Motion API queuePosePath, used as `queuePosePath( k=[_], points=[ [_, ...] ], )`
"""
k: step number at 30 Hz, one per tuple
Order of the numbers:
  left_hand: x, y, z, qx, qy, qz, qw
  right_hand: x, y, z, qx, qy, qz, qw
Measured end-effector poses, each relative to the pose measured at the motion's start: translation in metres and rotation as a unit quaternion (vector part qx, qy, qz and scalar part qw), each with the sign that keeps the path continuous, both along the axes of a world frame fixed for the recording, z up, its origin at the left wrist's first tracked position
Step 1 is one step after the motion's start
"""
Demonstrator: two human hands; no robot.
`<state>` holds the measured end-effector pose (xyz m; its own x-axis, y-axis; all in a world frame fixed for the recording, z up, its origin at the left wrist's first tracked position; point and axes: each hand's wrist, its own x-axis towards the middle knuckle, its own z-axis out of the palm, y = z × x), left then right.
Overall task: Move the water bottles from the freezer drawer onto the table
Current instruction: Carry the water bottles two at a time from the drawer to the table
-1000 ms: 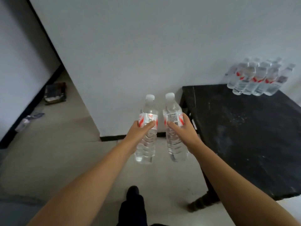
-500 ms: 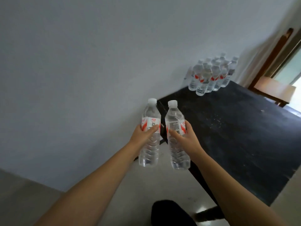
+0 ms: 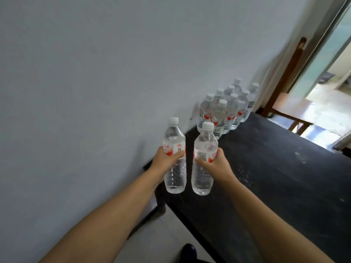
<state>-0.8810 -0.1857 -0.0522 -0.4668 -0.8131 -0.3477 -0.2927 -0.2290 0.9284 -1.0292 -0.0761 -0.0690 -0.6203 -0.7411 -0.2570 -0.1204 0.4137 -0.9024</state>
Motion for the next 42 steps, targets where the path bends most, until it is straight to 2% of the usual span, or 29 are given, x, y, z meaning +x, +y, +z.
queuePosePath(
  k=[2,10,19,23,29,34,42],
  points=[
    [-0.023,-0.021,-0.002,-0.014,0.003,0.0,1.0,-0.02,-0.015,0.0,0.003,0.021,-0.013,1.0],
    [-0.116,-0.099,-0.028,-0.015,-0.076,-0.003,0.997,-0.07,-0.069,-0.002,0.012,0.048,-0.114,0.992],
    [-0.188,-0.145,-0.071,-0.014,-0.031,-0.054,0.998,-0.099,-0.129,-0.03,0.027,0.028,-0.214,0.976],
    [-0.196,-0.144,-0.061,-0.044,-0.001,-0.064,0.997,-0.101,-0.145,-0.044,0.01,0.04,-0.244,0.969],
    [-0.195,-0.156,-0.073,-0.06,0.026,-0.068,0.996,-0.098,-0.159,-0.058,-0.006,0.028,-0.245,0.969],
    [-0.194,-0.156,-0.069,-0.068,-0.005,-0.093,0.993,-0.108,-0.159,-0.071,0.01,0.039,-0.215,0.976],
    [-0.178,-0.147,-0.056,-0.06,-0.08,-0.102,0.99,-0.103,-0.135,-0.039,0.102,0.01,-0.134,0.986]
  ],
)
